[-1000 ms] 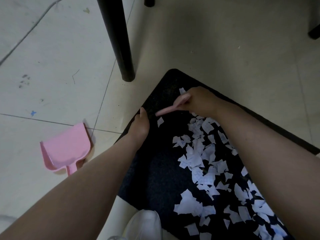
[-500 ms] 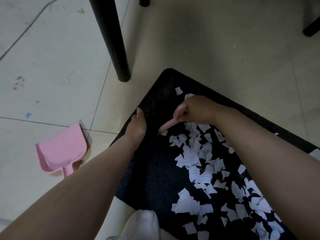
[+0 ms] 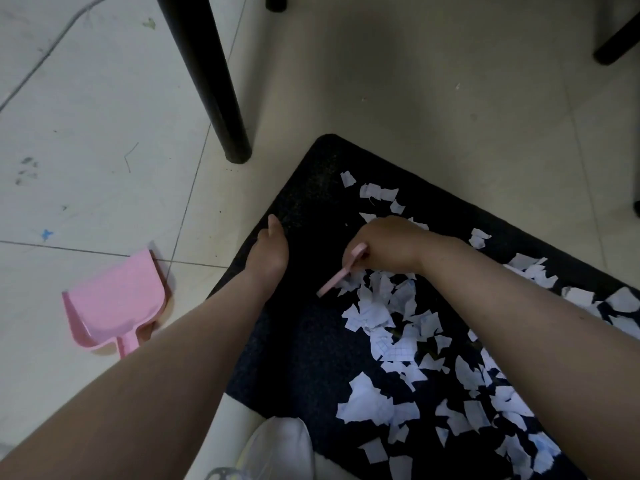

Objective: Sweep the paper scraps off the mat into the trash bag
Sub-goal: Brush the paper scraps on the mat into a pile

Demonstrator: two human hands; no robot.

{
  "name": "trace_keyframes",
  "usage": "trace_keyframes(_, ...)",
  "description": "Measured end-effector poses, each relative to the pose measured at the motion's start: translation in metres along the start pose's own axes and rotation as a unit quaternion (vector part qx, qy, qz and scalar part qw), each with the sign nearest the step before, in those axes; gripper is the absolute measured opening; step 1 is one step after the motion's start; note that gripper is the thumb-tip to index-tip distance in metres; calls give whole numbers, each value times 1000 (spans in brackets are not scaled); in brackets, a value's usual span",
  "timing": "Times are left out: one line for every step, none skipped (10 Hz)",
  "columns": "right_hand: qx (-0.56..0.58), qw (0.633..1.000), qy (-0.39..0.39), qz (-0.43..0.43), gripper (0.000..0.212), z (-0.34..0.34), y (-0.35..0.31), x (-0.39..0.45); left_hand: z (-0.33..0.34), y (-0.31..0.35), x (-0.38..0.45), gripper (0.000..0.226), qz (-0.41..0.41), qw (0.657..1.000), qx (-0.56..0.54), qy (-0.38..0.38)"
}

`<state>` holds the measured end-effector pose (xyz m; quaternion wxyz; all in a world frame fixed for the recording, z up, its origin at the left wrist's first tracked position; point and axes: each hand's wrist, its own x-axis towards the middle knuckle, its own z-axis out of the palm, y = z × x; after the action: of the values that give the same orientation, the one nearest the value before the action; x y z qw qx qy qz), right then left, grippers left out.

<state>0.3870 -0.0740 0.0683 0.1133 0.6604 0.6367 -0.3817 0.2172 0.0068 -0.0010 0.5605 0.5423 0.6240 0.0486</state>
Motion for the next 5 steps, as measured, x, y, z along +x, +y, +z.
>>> trace_keyframes(-7, 1000, -17, 14, 27, 1, 9, -8, 5, 3, -4, 58, 4, 1000, 17, 14)
trace_keyframes(93, 995, 29, 13, 20, -13, 13, -20, 12, 11, -9, 54, -5, 999, 46, -5)
trace_keyframes(165, 979, 119, 20, 21, -31, 22, -22, 20, 22, -18, 53, 1, 998, 55, -31)
trace_keyframes(135, 963, 223, 61, 30, -38, 38, -10, 27, 25, -18, 58, 41, 996, 46, -70)
trace_keyframes(137, 952, 261, 86, 33, -37, 51, 1, 34, 29, -12, 60, 46, 995, 34, -86)
